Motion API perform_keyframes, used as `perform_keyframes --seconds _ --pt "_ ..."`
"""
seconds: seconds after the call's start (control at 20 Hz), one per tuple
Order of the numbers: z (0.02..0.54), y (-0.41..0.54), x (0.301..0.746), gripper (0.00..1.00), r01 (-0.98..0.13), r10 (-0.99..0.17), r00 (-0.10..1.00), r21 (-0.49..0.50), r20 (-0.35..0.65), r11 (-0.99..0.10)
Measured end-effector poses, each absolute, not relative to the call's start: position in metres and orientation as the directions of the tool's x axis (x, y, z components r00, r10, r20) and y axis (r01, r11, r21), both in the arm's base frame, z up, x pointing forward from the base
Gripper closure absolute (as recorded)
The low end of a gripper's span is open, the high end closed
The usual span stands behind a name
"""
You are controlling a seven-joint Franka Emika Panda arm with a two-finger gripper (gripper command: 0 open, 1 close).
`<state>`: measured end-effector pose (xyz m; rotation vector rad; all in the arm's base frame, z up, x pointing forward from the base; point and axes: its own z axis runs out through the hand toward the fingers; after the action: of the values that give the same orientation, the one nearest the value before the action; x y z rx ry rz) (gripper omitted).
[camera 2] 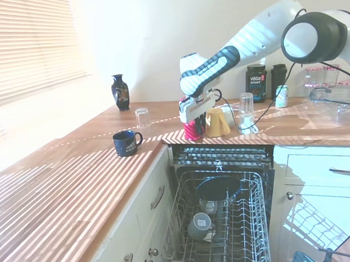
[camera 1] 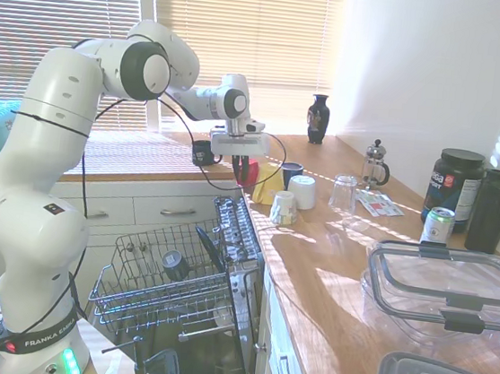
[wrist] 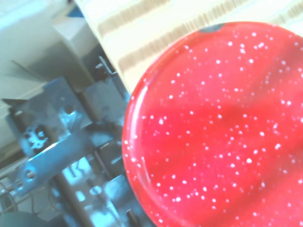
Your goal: Remove a mug cup out of the dishwasher
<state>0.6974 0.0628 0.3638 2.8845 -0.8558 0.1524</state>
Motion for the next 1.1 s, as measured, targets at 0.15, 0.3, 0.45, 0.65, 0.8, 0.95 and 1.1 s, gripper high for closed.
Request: perform_keyframes --seconds 0.15,0.3,0.45,0.65,0.8,0.95,1.1 --pt "0.369 0.061 0.705 1.0 -0.552 -0.538 0.831 0.089 0.139 -0.829" --pt "0.375 0.055 0.709 1.0 -0.557 -0.543 0.828 0.095 0.14 -0.825" --pt "0.369 0.047 0.713 1.0 -0.564 -0.55 0.824 0.104 0.135 -0.819" --pt "0.359 0.045 0.716 1.0 -0.569 -0.556 0.821 0.105 0.127 -0.816" --pt "0.359 0.045 0.718 0.0 -0.575 -0.562 0.816 0.088 0.132 -0.813" --pt "0.358 0.044 0.72 0.0 -0.592 -0.579 0.803 0.081 0.139 -0.802" --pt "0.358 0.043 0.72 0.0 -0.6 -0.587 0.797 0.08 0.141 -0.796"
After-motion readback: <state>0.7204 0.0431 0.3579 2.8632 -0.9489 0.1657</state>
